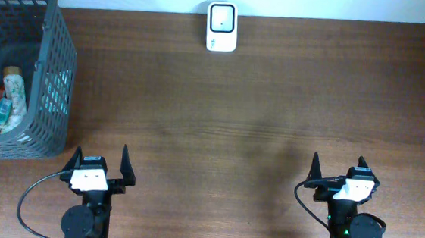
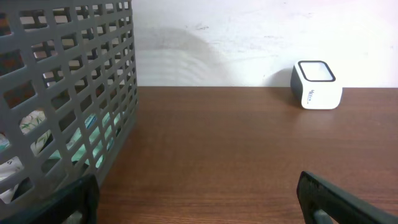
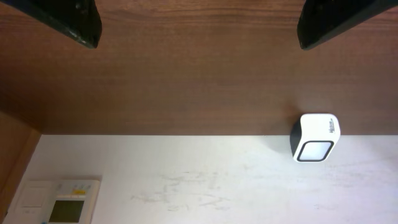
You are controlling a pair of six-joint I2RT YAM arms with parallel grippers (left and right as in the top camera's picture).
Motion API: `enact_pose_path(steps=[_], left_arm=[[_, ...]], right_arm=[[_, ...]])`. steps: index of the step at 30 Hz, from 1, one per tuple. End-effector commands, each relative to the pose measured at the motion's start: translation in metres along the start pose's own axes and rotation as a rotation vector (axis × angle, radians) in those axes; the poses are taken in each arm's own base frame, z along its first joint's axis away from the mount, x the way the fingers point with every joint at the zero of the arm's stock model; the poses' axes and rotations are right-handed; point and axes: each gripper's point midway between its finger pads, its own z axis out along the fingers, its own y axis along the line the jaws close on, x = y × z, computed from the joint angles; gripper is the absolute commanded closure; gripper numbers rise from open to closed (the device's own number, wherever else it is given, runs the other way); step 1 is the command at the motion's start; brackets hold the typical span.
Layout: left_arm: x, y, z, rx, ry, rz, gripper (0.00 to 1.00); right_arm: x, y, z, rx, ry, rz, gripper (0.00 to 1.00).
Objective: Scan the item barcode
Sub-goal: 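Move the left gripper toward the grey basket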
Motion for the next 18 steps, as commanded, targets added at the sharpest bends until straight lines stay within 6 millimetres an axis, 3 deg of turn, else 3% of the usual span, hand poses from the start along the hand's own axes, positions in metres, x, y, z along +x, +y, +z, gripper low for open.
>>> enact_pose_path(steps=[1, 18], left_arm=[[0.0017, -0.0014, 0.0001, 0.009, 0.002, 0.019, 0.01], [0.0017, -0.0014, 0.0001, 0.009, 0.002, 0.019, 0.01]], right_arm=[[0.0032, -0.0008, 0.0002, 0.003, 0.005, -0.006, 0.01], [0.0032, -0.0008, 0.0002, 0.003, 0.005, -0.006, 0.01]])
